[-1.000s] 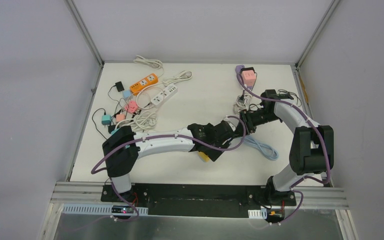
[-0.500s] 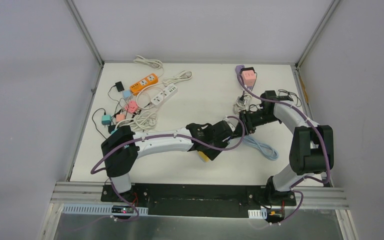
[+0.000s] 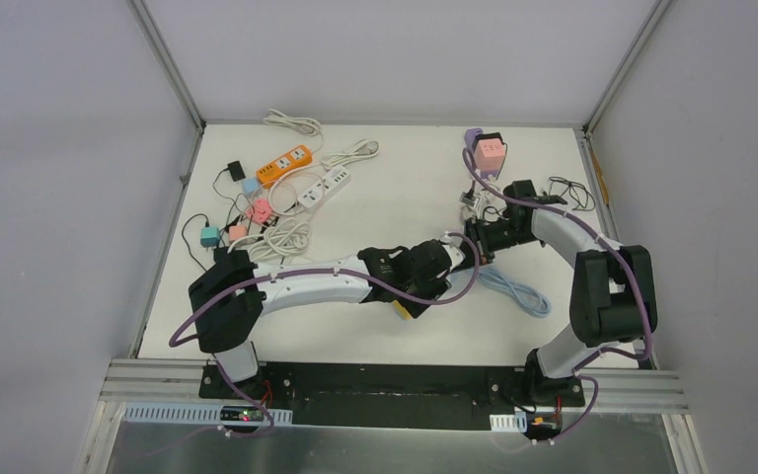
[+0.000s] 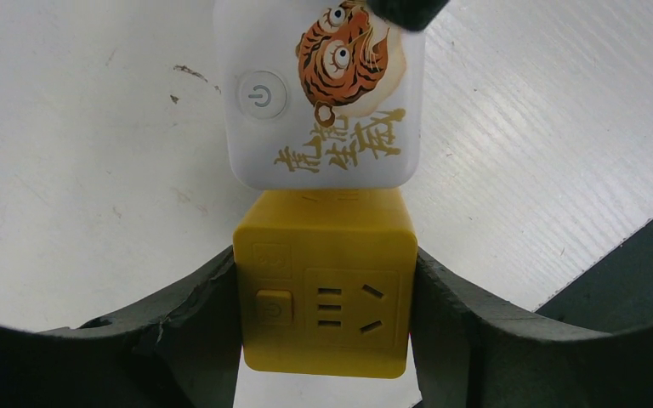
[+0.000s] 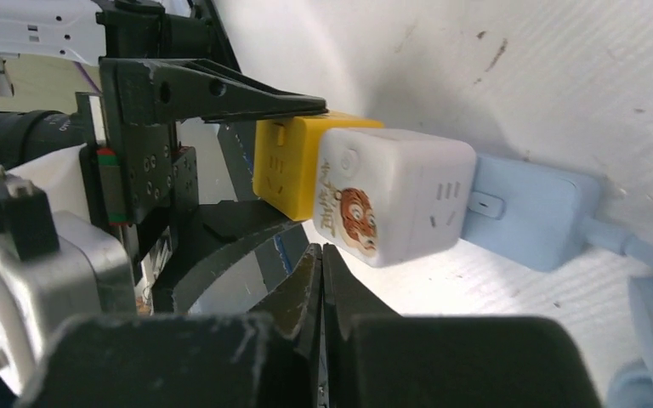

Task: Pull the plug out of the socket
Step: Remove the plug from the socket.

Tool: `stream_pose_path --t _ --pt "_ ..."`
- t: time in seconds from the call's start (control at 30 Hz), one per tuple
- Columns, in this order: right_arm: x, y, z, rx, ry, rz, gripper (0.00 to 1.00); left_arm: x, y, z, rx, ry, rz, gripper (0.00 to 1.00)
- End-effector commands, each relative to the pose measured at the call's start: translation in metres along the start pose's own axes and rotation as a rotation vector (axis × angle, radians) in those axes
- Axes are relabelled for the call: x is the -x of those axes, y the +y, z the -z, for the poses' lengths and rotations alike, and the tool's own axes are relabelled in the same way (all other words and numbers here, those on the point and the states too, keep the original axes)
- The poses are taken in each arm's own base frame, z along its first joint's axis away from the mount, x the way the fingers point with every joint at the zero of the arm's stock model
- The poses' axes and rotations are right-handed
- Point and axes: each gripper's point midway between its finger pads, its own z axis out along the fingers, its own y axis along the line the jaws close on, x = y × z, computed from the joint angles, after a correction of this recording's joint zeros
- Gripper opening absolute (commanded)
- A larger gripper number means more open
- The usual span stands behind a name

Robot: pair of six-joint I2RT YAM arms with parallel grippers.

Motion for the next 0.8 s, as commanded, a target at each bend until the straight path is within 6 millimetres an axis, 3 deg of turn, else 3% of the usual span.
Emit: stream_pose_path --t 0.0,0.27,0.47,0.67,0.77 --pt "0.003 0.013 -0.013 0.063 0.01 0.03 0.0 0.014 -0.003 -0.002 -0.048 -0.07 -0.057 0.0" --pt "-0.008 -0.013 -0.025 -0.025 0.12 -0.015 0.0 0.019 0.009 0.0 0.018 -0.105 -0.045 0.0" --pt "-0.022 -0.036 -0.029 -0.121 0.214 -0.039 0.0 0.018 0.018 0.001 0.056 -0.117 0.075 0.0" --pt "-0.027 -0.049 -0.03 -0.174 0.26 -0.058 0.0 0.02 0.022 0.002 0.086 -0.132 0.129 0.0" --pt "-0.028 -0.052 -0.031 -0.185 0.27 -0.062 0.0 0.019 0.029 0.004 0.161 -0.106 0.07 0.0"
